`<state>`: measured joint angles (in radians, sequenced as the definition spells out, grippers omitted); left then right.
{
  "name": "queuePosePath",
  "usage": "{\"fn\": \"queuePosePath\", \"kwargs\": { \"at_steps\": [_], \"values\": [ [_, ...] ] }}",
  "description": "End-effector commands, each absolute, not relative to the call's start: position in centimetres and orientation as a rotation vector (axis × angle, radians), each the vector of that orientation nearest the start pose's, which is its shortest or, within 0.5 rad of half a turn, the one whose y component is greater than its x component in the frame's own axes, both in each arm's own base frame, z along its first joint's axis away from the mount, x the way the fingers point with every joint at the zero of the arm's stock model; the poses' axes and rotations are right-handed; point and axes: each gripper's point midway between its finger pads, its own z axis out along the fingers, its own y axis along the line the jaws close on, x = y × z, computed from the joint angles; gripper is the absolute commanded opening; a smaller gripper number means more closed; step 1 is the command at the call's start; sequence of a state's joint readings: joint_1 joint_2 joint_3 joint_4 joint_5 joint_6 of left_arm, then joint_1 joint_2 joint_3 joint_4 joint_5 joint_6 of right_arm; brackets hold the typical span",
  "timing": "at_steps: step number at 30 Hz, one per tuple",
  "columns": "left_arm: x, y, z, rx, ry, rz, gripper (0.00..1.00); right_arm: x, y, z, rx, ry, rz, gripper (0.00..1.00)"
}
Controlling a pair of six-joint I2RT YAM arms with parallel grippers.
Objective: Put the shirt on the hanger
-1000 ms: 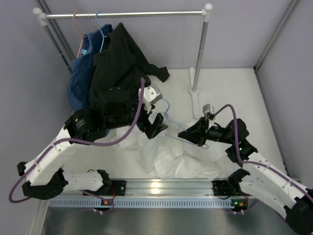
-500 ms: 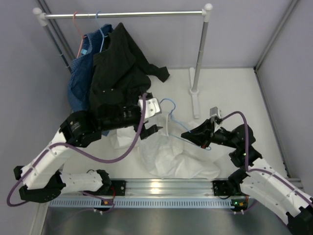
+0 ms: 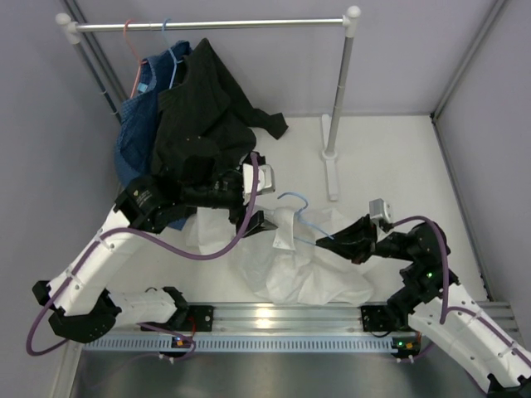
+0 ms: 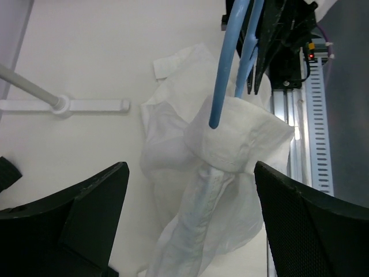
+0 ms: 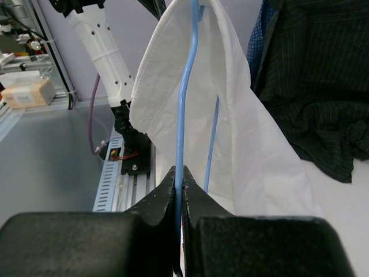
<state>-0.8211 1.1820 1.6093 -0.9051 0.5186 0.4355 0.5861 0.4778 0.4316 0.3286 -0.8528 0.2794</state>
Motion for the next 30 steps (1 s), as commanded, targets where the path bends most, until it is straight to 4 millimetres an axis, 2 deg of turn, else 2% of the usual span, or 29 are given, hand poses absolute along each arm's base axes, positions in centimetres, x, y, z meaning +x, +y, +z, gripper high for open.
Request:
{"fn": "queuePosePath", "kwargs": {
  "at_steps": [1,7,11,14,17,18,20,21,24,25,27,30],
  "values": [
    [12.6,-27.8,37.8,1.545,1.366,-0.932,0.93,9.2,23.5,30.5,-1.046,1.074,1.230,0.00],
    [10.8,-28.3,38.0,1.587,1.325,-1.069,0.95,8.9,23.4,30.9,-1.072,1.055,1.219,0.00],
    [11.1,-28.9,36.5,1.587,1.403,-1.102,0.98,8.5,23.4,31.7,-1.089,1.024,1.226,0.00],
    [11.5,-29.1,35.2,1.598,1.440,-1.099,0.93,8.0,23.3,32.3,-1.104,0.997,1.232,0.00],
    [11.6,-29.2,34.4,1.607,1.460,-1.105,0.82,7.8,23.3,32.6,-1.115,0.984,1.233,0.00],
    [11.5,-29.2,34.6,1.606,1.453,-1.105,0.74,7.8,23.3,32.6,-1.114,0.982,1.231,0.00],
    [11.6,-29.2,34.7,1.606,1.447,-1.105,0.65,7.8,23.3,32.7,-1.116,0.979,1.232,0.00],
    [11.5,-29.2,35.0,1.604,1.440,-1.106,0.46,7.8,23.3,32.6,-1.115,0.981,1.235,0.00],
    [11.2,-29.2,35.3,1.606,1.428,-1.120,0.31,7.7,23.4,32.7,-1.110,0.971,1.242,0.00],
    [11.1,-29.2,35.4,1.609,1.420,-1.124,0.16,7.7,23.4,32.8,-1.106,0.973,1.249,0.00],
    [10.8,-29.2,35.5,1.615,1.408,-1.141,0.00,7.8,23.4,32.9,-1.105,0.967,1.250,0.00],
    [10.6,-29.0,35.6,1.615,1.400,-1.141,0.00,8.1,23.4,33.0,-1.081,0.975,1.246,0.00]
  ]
}}
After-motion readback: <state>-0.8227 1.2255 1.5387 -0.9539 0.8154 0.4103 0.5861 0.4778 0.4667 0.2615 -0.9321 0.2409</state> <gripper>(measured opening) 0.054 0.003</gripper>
